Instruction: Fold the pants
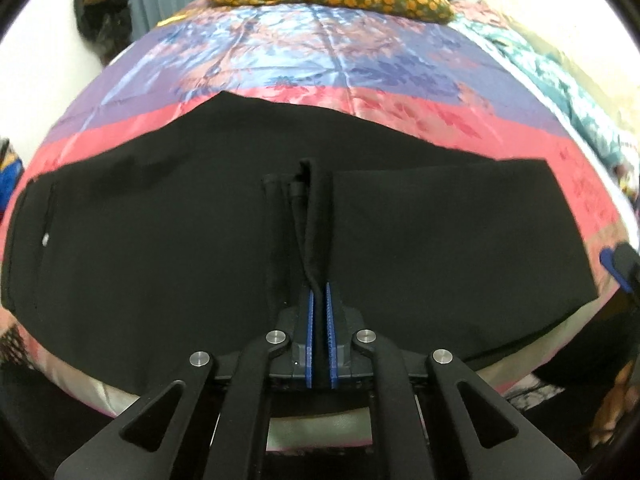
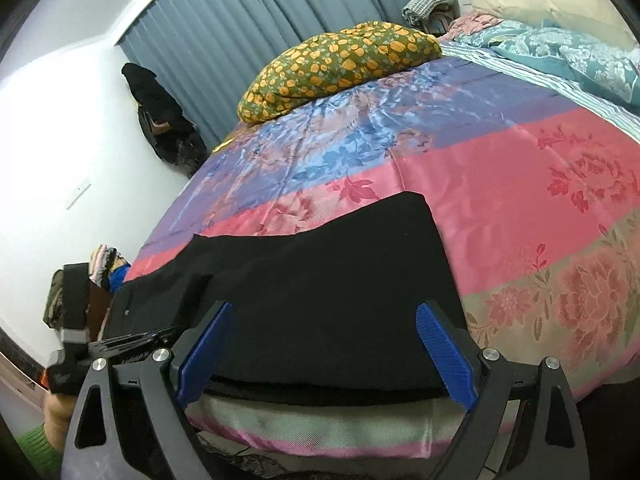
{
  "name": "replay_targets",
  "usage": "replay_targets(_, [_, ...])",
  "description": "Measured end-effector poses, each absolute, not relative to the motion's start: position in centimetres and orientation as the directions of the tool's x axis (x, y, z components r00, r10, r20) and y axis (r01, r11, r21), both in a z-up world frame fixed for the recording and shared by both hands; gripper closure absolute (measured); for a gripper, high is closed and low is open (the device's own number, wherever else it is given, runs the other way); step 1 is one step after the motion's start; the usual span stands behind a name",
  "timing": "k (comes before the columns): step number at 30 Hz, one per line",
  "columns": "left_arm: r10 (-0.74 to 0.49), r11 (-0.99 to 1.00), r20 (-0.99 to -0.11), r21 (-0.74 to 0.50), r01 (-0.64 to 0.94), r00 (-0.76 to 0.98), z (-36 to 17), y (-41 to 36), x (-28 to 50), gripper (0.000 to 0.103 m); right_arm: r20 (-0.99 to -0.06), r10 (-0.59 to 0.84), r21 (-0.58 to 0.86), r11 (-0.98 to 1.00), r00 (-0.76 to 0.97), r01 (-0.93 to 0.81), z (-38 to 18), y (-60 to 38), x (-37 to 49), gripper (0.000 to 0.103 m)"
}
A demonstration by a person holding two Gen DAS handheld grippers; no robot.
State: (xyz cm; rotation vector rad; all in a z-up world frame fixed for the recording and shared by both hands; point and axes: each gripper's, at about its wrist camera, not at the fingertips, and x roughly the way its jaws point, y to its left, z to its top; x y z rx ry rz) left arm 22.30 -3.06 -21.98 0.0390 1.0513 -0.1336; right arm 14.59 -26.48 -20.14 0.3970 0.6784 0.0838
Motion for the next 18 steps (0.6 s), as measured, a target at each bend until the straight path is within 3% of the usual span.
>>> replay_targets(3, [-0.095,0.991,-0.867,-0.037,0.127,0.489,-22.0,-2.7,22.2,0.096,-0.684,0.256,0.416,0.906,0.683,0.077,-23.3,-26.4,16.7,0.010])
replay_targets(6, [-0.121,0.991,-0.865,-0.074,0.116,0.486,-21.6,-1.9,22.2,0.088,-0.702,0.239,0.391,0.917,0.671,0.082,-24.0,-26.1,17.1,0.009])
replay_targets(8, [-0.158,0.987,-0.858,-0.122,0.105,0.489,-20.9,-1.1,21.8,0.067,-0.709,0.234,0.372,0.926,0.665,0.071,-23.9,-25.7,17.1,0.006])
replay_targets(10, [-0.174,0.985,-0.839,-0.150,0.088,0.515,-20.2,-0.3,21.6,0.033,-0.713,0.223,0.355,0.932,0.664,0.068,-23.9,-25.5,17.1,0.006])
replay_targets(18, [-0.294,0.952,-0.839,-0.298,0.066,0.458,-19.6,1.8,23.5,0.020,-0.719,0.207,0.328,0.943,0.664,0.062,-24.2,-24.9,17.3,0.000])
